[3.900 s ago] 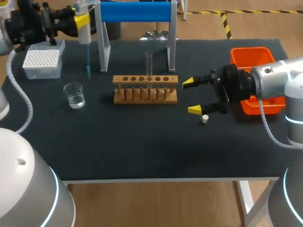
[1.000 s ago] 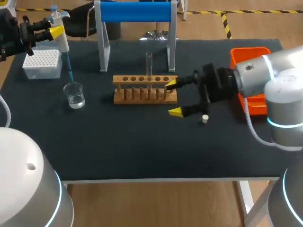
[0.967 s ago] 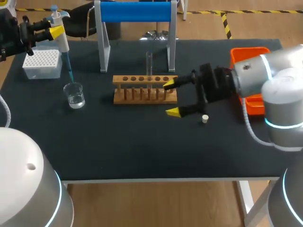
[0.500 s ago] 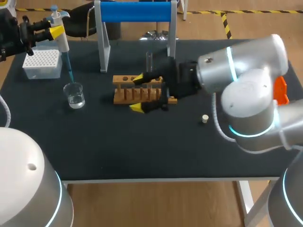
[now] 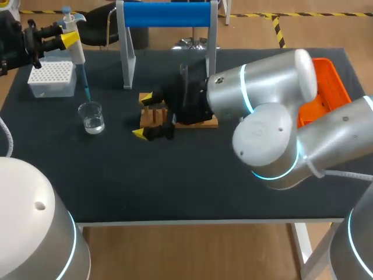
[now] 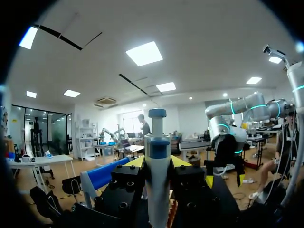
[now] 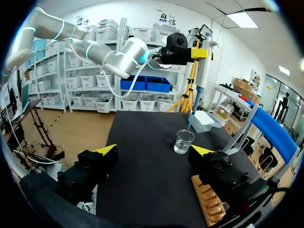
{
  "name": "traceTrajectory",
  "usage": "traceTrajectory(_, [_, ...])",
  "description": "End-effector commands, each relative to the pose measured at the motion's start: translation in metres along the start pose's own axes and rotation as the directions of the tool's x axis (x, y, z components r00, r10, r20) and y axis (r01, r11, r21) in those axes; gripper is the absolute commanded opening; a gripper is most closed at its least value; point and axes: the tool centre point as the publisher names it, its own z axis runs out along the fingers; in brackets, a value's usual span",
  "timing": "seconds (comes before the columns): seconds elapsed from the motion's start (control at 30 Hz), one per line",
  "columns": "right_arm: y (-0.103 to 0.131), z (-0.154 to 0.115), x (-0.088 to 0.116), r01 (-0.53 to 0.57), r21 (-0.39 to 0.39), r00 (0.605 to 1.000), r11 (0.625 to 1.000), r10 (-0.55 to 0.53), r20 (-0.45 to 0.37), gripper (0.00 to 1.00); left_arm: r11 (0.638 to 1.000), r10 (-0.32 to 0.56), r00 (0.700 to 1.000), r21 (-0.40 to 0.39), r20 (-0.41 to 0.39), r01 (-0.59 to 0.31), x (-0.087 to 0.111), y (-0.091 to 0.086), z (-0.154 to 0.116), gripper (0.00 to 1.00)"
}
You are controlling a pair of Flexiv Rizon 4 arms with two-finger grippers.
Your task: Invert the test tube, pick up the pipette, mount the tip to pipette, aspirate from beaker and dispense into the tube, eject the tip, return the pipette, and cap with the stopper.
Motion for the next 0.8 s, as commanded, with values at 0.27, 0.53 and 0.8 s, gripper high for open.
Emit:
traceTrajectory(0.27, [-0.019, 0.043, -0.008, -0.059, 0.003, 0.989, 0.998, 0.058, 0.133, 1.0, 1.0, 0.001, 1.0, 0.001, -0.002, -0.001, 0.0, 0.0, 0.0, 0.0])
traceTrajectory(0.53, [-0.034, 0.049, -0.014, -0.106, 0.021, 0.974, 0.994, 0.099, 0.204, 1.0, 1.0, 0.001, 1.0, 0.001, -0.002, -0.001, 0.0, 0.0, 0.0, 0.0])
traceTrajectory(0.8, [-0.038, 0.055, -0.017, -0.122, 0.009, 0.965, 0.992, 0.116, 0.233, 1.0, 1.0, 0.001, 1.0, 0.001, -0.002, -0.001, 0.0, 0.0, 0.0, 0.0])
